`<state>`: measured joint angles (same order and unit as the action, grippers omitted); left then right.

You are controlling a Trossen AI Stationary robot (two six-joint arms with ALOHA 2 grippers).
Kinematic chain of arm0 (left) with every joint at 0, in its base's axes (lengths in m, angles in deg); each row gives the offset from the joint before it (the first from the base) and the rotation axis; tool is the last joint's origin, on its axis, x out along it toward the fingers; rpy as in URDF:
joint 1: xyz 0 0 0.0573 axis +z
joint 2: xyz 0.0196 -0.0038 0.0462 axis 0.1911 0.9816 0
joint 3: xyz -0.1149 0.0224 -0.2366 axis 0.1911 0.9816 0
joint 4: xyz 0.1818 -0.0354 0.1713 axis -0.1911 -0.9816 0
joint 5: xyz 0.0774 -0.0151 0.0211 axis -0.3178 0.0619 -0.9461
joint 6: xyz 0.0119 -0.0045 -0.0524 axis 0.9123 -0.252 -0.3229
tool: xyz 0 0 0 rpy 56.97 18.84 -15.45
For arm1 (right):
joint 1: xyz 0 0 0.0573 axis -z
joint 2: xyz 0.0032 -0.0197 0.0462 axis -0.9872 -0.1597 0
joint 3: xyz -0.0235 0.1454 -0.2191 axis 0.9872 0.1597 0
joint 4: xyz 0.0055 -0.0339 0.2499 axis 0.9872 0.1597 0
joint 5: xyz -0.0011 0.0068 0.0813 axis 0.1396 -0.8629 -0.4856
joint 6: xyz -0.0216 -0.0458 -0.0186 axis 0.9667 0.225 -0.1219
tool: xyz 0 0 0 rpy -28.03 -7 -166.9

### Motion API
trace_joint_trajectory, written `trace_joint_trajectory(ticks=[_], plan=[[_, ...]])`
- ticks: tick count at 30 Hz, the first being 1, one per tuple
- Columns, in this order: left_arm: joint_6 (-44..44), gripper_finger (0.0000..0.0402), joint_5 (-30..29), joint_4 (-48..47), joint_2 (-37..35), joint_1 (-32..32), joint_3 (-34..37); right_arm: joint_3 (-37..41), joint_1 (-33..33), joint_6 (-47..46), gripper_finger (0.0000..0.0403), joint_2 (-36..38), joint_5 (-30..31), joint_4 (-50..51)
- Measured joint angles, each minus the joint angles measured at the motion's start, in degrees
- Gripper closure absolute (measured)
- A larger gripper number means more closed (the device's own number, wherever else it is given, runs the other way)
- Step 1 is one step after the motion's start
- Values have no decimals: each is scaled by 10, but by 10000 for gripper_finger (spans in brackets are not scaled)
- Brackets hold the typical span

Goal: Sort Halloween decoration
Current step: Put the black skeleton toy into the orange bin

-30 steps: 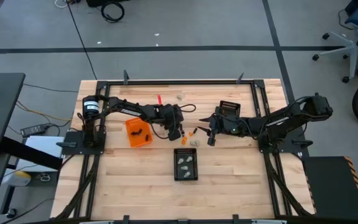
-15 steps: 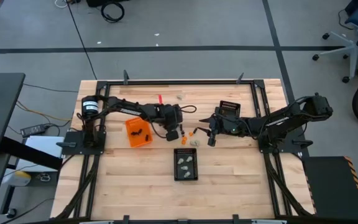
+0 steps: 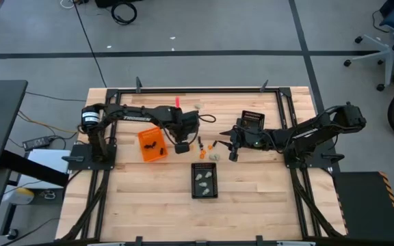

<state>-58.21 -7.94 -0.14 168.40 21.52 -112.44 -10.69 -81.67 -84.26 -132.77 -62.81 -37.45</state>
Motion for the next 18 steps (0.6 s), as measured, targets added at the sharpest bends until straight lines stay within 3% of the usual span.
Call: trace_joint_trajectory(ticks=[7,18], plan=[[-67,367,-2,-147,-30,-16,-35,0,0,-1,236,0,-6,2],[-133,363,-16,-281,-49,-55,-36,0,-1,-5,236,0,-9,1]])
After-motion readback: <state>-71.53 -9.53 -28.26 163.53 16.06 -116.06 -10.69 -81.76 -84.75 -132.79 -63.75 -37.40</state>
